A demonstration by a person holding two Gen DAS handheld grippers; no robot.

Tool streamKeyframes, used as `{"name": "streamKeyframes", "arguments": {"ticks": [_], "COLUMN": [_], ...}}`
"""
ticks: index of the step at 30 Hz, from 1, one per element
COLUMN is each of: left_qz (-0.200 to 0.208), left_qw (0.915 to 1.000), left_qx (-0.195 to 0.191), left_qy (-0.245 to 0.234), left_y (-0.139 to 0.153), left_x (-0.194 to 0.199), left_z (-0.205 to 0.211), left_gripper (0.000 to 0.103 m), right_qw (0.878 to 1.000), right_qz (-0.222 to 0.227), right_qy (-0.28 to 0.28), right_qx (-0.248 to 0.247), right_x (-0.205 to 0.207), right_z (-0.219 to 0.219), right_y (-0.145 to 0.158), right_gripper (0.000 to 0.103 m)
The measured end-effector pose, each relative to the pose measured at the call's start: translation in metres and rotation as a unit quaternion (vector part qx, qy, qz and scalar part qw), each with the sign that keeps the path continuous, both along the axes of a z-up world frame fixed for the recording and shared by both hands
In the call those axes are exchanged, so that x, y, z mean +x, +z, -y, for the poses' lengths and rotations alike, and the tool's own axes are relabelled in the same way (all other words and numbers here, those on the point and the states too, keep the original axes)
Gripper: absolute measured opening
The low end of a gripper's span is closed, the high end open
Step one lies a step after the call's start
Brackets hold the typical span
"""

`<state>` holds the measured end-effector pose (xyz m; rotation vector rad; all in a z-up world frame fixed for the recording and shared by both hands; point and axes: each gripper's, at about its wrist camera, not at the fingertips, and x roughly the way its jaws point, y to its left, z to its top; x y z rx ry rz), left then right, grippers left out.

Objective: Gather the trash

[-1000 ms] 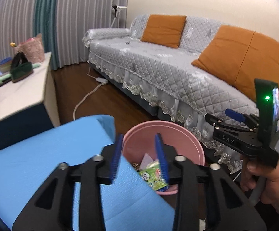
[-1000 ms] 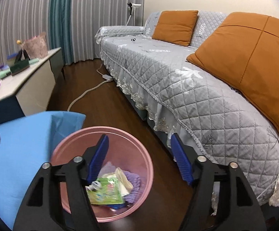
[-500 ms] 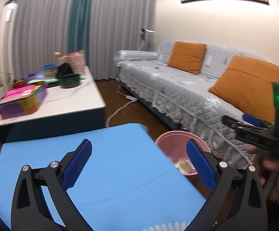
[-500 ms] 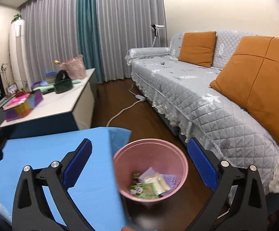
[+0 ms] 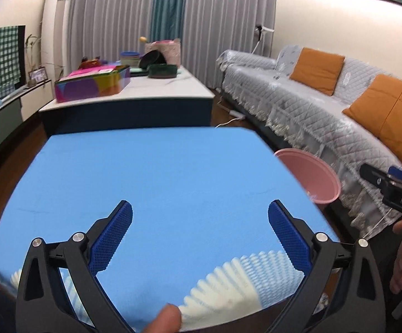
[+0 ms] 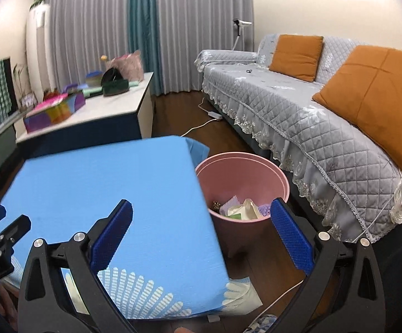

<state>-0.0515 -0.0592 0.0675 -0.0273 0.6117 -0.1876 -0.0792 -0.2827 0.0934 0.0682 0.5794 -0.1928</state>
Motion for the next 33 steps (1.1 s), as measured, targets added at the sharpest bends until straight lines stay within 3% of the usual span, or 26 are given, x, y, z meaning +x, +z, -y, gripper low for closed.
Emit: {"name": "streamKeyframes", "arguments": {"ticks": [7,17,33], "left_qz": [0.029,0.007,0.011], "left_qw": [0.9988,0.9986,0.9980], "left_qx": [-0.010,-0.010,0.007], "left_qy": [0.037,0.051,0.061], "left_y": [0.006,-0.004,-0.006], "left_x": [-0.006,0.004,0.003], "left_z": [-0.019,-0.024,-0.026], "left_gripper": [0.095,0.095,0.095], "right_qw": [1.000,0.999,0.999], "right_qz": [-0.002,-0.008,-0.010], "right_qy": [0.022,0.031,0.032], "right_qx": [-0.019,-0.023,-0.017], "right_x": [0.002,0.007,0.010], "right_z": [-0.019,-0.029,-0.032], "right_y": [-0.005,-0.010,-0.012], "right_gripper": [0.098,0.098,0.098]}}
